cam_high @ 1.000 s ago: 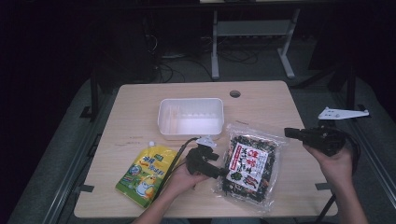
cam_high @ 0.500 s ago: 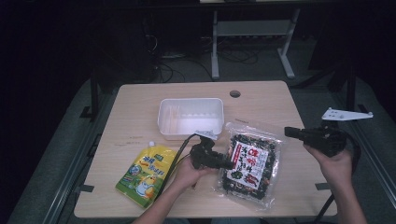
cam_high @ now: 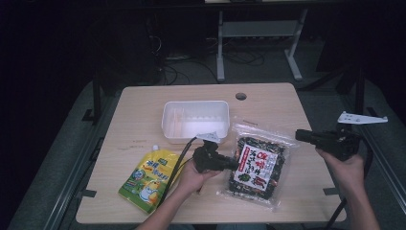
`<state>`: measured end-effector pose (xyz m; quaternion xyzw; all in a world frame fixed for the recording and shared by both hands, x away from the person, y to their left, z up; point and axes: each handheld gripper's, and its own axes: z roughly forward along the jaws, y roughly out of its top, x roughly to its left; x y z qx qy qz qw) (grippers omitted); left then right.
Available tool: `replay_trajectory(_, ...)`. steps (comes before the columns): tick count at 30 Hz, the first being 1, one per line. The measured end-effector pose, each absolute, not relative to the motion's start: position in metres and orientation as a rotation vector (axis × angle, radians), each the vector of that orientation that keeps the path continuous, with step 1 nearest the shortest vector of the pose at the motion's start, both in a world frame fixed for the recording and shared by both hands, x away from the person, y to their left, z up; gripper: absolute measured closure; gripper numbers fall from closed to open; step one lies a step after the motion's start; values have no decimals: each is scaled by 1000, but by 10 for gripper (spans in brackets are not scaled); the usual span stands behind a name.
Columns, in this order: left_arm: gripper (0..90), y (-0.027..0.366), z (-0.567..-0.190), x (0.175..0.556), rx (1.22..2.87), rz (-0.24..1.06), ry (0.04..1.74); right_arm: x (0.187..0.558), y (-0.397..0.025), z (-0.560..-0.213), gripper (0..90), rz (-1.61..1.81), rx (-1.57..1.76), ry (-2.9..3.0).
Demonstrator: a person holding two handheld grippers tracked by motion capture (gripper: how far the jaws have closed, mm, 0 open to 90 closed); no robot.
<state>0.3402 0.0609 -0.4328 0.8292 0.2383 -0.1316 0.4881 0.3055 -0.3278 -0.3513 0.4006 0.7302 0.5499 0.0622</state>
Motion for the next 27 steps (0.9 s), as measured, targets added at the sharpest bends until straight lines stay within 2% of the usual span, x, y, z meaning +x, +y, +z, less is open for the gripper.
replay_trajectory(4,716,61,-432,340,2018,-312,573,308,-329,-365,459,1719,1237,2255)
replay_trajectory(6,716,61,-432,340,2015,-313,571,309,-325,-372,418,1715,1243,2304)
replay_trajectory(9,716,61,-432,339,2014,-312,568,311,-317,-383,409,1701,1236,2375)
replay_trajectory(13,716,61,-432,340,2012,-316,568,313,-303,-393,457,1668,1204,2468)
replay_trajectory(16,714,61,-431,339,2009,-316,564,315,-292,-395,578,1664,1160,2516)
replay_trajectory(17,714,61,-431,339,2009,-316,564,315,-292,-395,578,1664,1160,2516)
replay_trajectory(20,712,63,-431,339,2017,-307,560,316,-287,-393,680,1685,1135,2529)
replay_trajectory(27,643,66,-428,338,2018,-271,562,316,-292,-392,765,1811,1133,2550)
